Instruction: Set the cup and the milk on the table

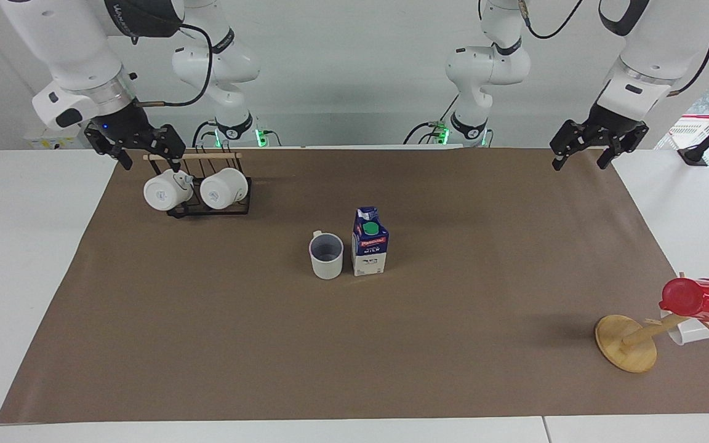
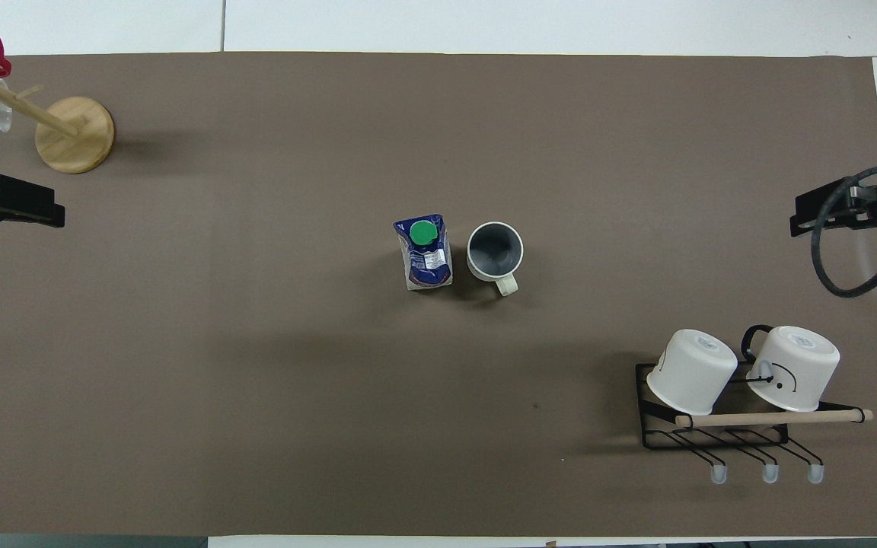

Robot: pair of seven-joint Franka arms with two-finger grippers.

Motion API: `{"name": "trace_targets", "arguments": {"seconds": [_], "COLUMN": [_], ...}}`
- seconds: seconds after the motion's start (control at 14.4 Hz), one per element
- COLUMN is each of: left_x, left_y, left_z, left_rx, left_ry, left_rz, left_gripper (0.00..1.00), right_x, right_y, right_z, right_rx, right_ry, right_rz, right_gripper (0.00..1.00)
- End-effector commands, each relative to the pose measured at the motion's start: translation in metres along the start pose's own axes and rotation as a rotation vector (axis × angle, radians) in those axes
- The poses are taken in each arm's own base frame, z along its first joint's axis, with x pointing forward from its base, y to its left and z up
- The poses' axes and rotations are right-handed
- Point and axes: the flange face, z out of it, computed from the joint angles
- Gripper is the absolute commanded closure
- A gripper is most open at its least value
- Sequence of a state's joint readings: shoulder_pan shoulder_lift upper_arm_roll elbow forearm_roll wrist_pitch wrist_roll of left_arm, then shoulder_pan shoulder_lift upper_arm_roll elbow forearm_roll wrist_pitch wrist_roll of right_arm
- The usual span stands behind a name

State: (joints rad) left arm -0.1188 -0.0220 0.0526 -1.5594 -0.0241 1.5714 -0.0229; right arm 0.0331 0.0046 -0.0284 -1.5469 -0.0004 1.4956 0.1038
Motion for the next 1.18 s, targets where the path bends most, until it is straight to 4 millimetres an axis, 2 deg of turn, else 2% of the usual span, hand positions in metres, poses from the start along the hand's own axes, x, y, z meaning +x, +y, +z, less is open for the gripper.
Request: {"name": "trace_targets", "arguments": {"seconds": [0.0, 0.35, 1.11], "left_x": [-0.004, -0.011, -0.011], "left_y": [-0.017, -0.039, -0.032], "left_z": [-0.002, 0.004, 0.005], "left_rx": [-0.017, -0.017, -0.016], "left_ry": [-0.026, -0.037, -0.038], "left_rz": [0.028, 0.038, 0.053], "left_gripper": [0.00, 0.00, 0.00], "right_x": [-0.006, -0.006, -0.005], "right_y": [0.008, 0.009, 0.008], "right_z": [-0.008, -0.008, -0.009], "right_rx": [0.014, 0.011, -0.016], "right_ry": [0.015, 0.015, 0.025], "right_rz": [-0.008, -0.006, -0.019], "right_gripper": [0.00, 0.00, 0.00]}}
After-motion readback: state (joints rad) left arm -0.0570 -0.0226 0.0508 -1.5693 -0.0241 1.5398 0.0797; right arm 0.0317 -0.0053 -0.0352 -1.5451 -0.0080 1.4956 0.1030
